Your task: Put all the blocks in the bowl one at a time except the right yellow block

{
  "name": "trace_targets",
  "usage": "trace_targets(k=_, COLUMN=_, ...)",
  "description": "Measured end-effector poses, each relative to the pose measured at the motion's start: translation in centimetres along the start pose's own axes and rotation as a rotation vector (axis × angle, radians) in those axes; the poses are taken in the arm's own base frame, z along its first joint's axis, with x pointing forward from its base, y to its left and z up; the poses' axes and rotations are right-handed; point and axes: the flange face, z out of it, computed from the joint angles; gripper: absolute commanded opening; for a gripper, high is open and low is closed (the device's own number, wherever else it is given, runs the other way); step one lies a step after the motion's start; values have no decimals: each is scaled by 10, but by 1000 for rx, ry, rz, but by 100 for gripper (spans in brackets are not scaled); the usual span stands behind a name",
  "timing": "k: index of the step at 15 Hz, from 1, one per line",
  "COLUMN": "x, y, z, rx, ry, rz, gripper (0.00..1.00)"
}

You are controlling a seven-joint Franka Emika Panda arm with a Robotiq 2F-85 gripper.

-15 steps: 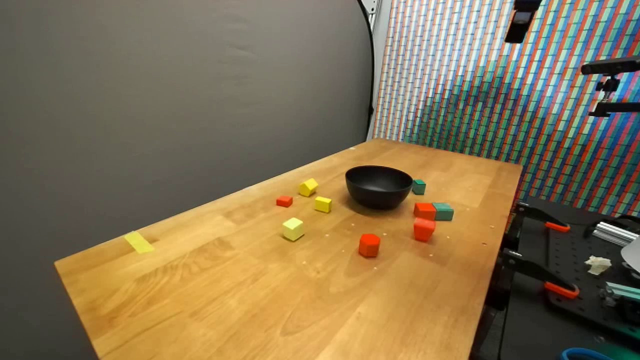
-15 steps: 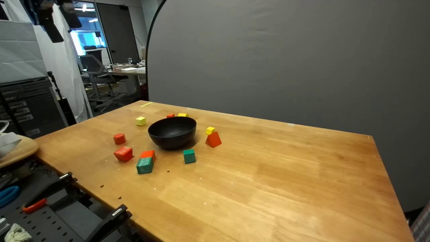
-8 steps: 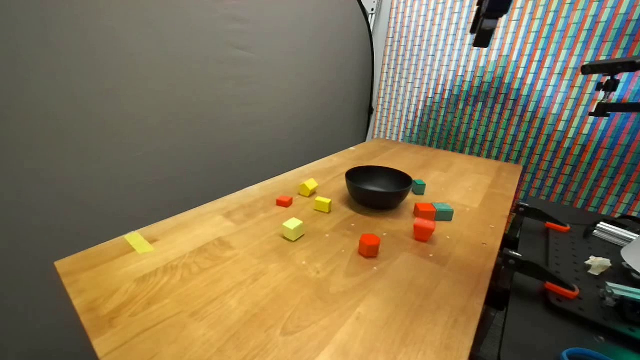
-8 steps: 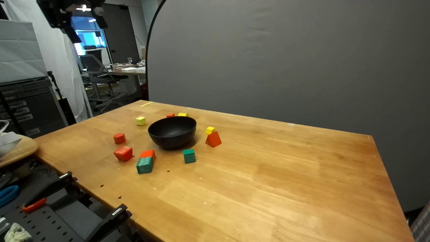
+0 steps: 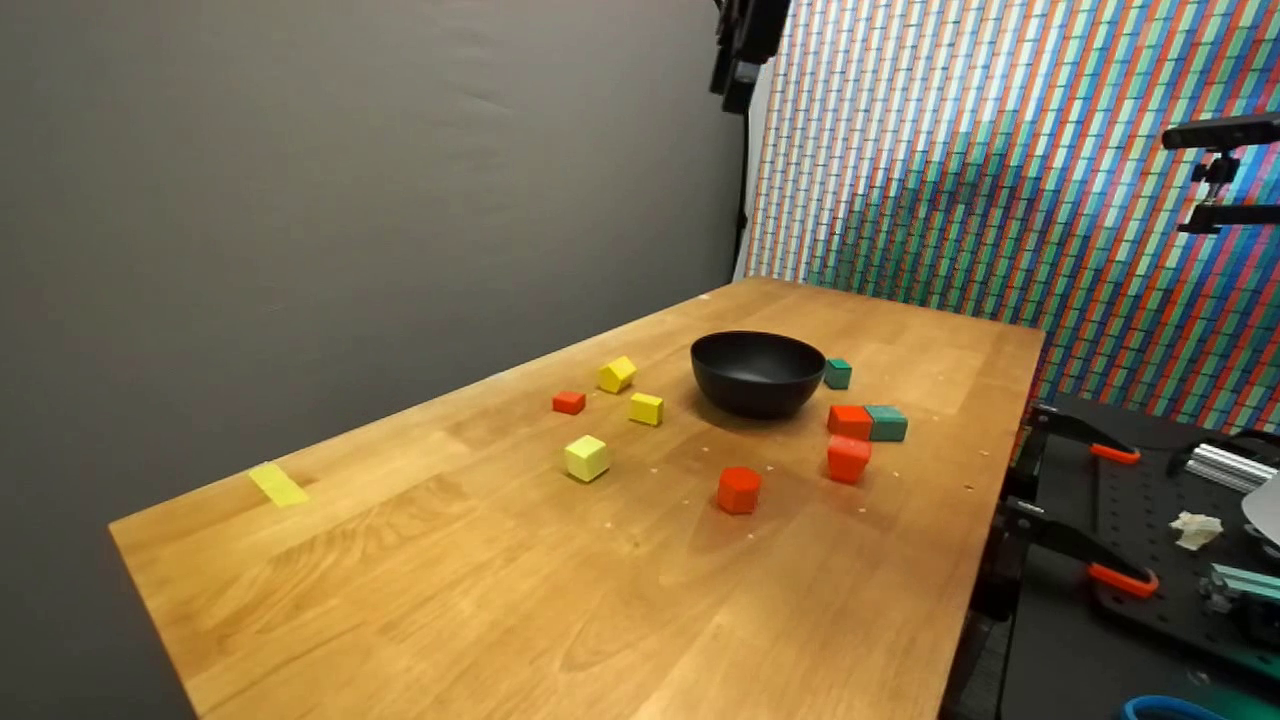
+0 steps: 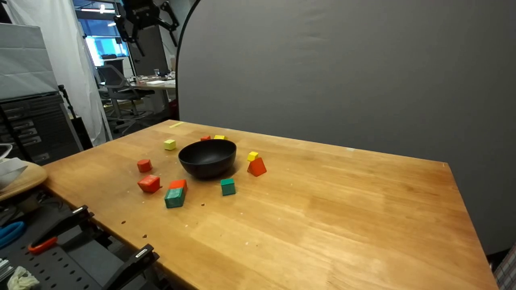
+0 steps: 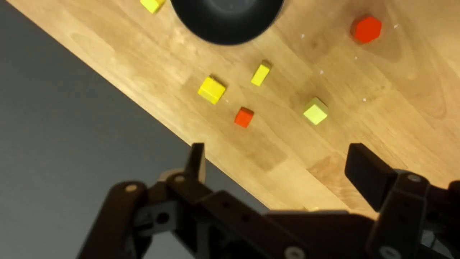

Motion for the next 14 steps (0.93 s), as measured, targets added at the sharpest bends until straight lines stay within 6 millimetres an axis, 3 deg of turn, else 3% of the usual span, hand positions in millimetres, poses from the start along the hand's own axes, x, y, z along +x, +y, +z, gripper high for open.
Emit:
trace_targets(k=3, x=49, y=9, z=24, rx=83, ry=36, rz=-102, gripper=100)
trace_targets(k=5, x=64, y=10, z=33, rx=101, ry=41, rz=-123, gripper=100)
trace_targets(k=7, x=65, y=11, z=37, rx=104, ry=39, rz=-113, gripper=100)
trace_targets(k=9, x=59, y=7, z=54, rx=116, ry=5, rz=-62, gripper=100)
trace_targets(k=14, x=53, y=-15, z=147, rx=168, ry=-144, rz=5, gripper=100)
